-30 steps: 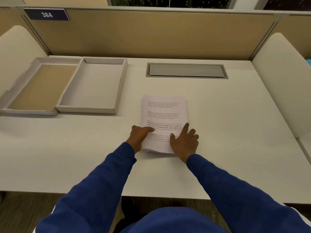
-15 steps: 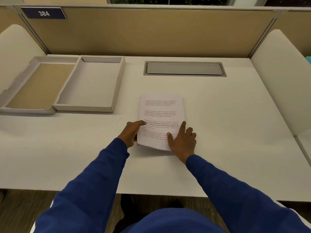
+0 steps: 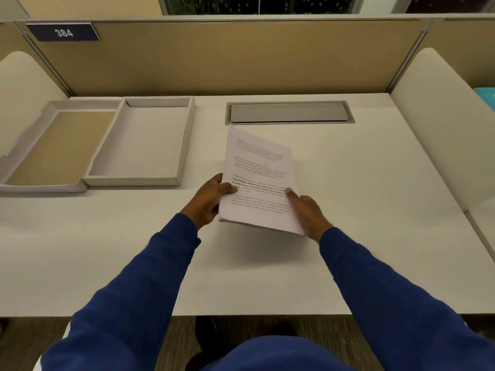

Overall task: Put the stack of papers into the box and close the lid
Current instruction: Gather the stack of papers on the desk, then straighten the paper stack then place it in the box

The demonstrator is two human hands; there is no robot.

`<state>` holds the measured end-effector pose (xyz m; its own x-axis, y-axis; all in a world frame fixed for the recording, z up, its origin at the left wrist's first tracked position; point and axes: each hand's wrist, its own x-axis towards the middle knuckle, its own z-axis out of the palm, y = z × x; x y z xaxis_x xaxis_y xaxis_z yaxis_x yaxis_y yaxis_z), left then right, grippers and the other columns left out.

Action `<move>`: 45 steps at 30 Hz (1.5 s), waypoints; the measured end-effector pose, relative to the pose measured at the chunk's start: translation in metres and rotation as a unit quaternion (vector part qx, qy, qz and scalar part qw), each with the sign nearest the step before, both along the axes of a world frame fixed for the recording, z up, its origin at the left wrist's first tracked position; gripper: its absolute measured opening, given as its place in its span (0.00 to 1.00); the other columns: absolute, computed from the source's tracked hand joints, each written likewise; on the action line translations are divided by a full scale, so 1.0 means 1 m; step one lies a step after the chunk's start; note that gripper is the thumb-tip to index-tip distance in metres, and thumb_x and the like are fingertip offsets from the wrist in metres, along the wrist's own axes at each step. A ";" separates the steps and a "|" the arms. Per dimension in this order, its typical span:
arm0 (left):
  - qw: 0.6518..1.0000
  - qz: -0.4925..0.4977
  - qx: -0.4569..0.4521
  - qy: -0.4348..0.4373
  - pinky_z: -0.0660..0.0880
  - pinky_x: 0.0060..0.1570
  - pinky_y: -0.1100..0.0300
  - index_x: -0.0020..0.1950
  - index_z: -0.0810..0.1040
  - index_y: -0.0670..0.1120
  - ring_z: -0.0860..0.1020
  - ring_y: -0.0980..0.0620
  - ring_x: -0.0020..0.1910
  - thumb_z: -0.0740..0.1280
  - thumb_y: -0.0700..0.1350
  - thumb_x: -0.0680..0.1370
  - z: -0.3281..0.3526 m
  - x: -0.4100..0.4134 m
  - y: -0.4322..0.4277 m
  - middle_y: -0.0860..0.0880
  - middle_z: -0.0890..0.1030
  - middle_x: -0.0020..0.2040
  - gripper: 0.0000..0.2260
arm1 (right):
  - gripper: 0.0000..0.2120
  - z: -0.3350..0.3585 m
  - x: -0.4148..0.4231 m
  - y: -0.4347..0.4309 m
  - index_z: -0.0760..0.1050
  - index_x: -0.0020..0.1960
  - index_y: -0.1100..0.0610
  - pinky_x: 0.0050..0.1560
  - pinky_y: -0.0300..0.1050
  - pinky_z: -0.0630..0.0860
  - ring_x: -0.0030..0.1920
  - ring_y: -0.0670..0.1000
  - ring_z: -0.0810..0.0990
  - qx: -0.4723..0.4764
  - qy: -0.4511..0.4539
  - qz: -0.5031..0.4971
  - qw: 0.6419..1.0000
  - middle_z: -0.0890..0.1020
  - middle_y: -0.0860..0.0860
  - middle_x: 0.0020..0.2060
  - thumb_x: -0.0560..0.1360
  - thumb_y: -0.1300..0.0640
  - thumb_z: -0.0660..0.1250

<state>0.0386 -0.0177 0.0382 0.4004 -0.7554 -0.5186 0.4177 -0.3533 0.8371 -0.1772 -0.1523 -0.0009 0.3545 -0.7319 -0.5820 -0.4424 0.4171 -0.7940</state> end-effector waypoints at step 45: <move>0.924 0.263 -0.097 -0.261 0.73 0.37 0.58 0.39 0.78 0.55 0.80 0.51 0.40 0.61 0.58 0.83 0.115 -0.007 -0.022 0.50 0.82 0.37 0.16 | 0.11 0.160 0.074 0.013 0.82 0.49 0.44 0.36 0.42 0.77 0.44 0.48 0.82 -0.243 -0.195 -0.172 0.935 0.85 0.45 0.43 0.82 0.46 0.61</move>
